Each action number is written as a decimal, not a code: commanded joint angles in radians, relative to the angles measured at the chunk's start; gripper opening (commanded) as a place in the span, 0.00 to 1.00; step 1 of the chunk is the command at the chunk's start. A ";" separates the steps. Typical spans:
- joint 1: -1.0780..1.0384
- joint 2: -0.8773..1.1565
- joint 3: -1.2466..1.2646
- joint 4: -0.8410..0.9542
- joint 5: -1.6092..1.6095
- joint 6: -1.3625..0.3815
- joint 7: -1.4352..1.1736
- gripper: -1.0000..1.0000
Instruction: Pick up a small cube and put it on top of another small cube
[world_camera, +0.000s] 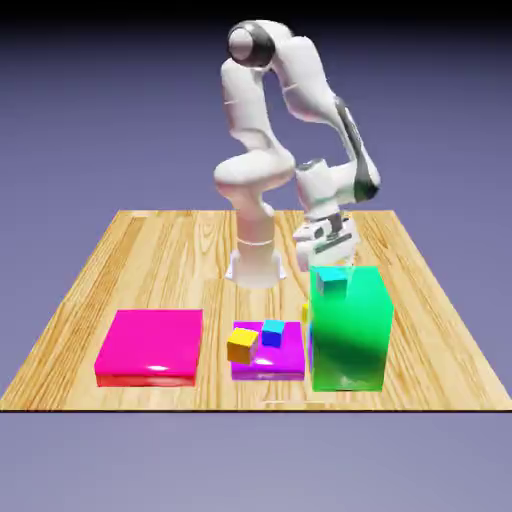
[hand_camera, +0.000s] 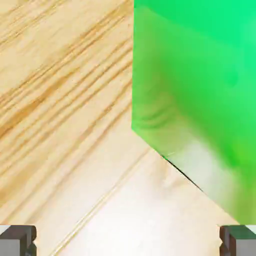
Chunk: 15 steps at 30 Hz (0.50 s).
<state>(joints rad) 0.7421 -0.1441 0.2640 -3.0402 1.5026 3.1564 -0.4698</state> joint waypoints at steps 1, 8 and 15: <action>-0.009 0.036 -0.022 -0.005 -0.024 -0.007 0.006 0.50; 0.176 0.163 -0.210 0.051 0.196 -0.042 -0.219 0.50; 0.409 0.308 -0.464 0.142 0.468 -0.108 -0.497 0.50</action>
<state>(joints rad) 1.1515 0.1637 -0.1999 -2.8978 1.9705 3.0486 -0.9663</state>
